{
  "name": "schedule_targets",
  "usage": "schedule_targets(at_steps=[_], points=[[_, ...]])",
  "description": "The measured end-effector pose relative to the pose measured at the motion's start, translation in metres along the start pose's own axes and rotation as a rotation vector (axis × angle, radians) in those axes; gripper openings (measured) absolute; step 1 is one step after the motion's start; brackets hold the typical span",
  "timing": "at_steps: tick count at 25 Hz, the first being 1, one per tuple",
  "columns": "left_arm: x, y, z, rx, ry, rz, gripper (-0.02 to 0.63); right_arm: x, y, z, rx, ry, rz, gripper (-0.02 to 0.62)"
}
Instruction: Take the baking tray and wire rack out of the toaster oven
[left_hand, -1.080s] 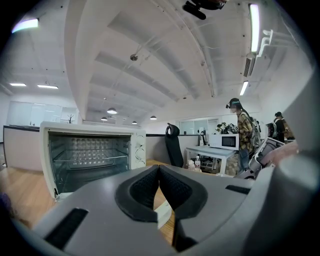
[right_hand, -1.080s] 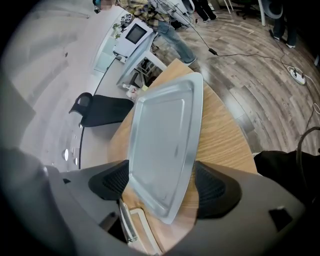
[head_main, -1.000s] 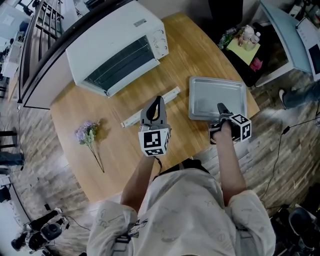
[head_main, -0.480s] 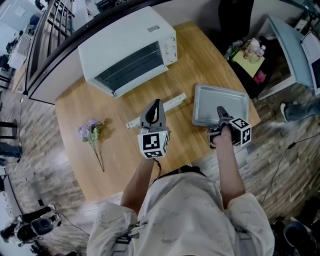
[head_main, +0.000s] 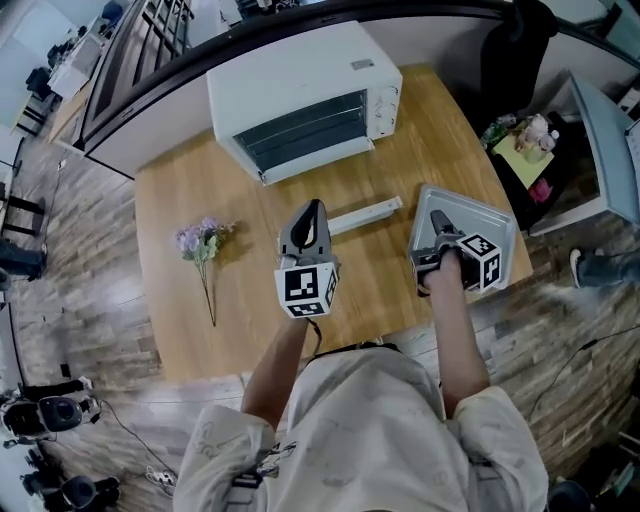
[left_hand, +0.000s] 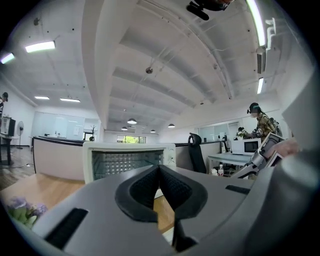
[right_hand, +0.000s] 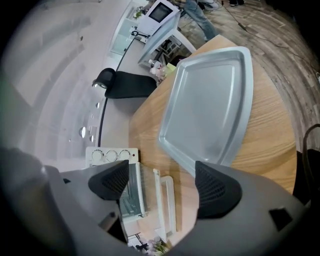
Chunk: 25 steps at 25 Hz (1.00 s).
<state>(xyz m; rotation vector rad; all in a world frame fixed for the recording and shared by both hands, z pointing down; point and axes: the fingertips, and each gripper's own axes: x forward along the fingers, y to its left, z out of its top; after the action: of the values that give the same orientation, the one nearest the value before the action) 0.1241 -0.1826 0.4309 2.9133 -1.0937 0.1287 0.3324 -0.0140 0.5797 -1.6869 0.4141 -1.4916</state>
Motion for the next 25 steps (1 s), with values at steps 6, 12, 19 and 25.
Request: schedule_targets(at_steps=[6,12,19,25], points=[[-0.025,0.043,0.004,-0.005,-0.012,0.106,0.015,0.015,0.037,-0.045,-0.135,0.066,0.059,0.407],[-0.047,0.078,0.002,-0.015,-0.010,0.186,0.015,0.016,0.078,-0.075,-0.440,0.025,0.141,0.407],[-0.060,0.103,0.005,-0.023,-0.019,0.237,0.015,0.004,0.129,-0.105,-0.876,-0.086,0.259,0.407],[-0.067,0.119,0.004,-0.023,-0.024,0.269,0.015,0.001,0.162,-0.149,-1.298,-0.154,0.423,0.407]])
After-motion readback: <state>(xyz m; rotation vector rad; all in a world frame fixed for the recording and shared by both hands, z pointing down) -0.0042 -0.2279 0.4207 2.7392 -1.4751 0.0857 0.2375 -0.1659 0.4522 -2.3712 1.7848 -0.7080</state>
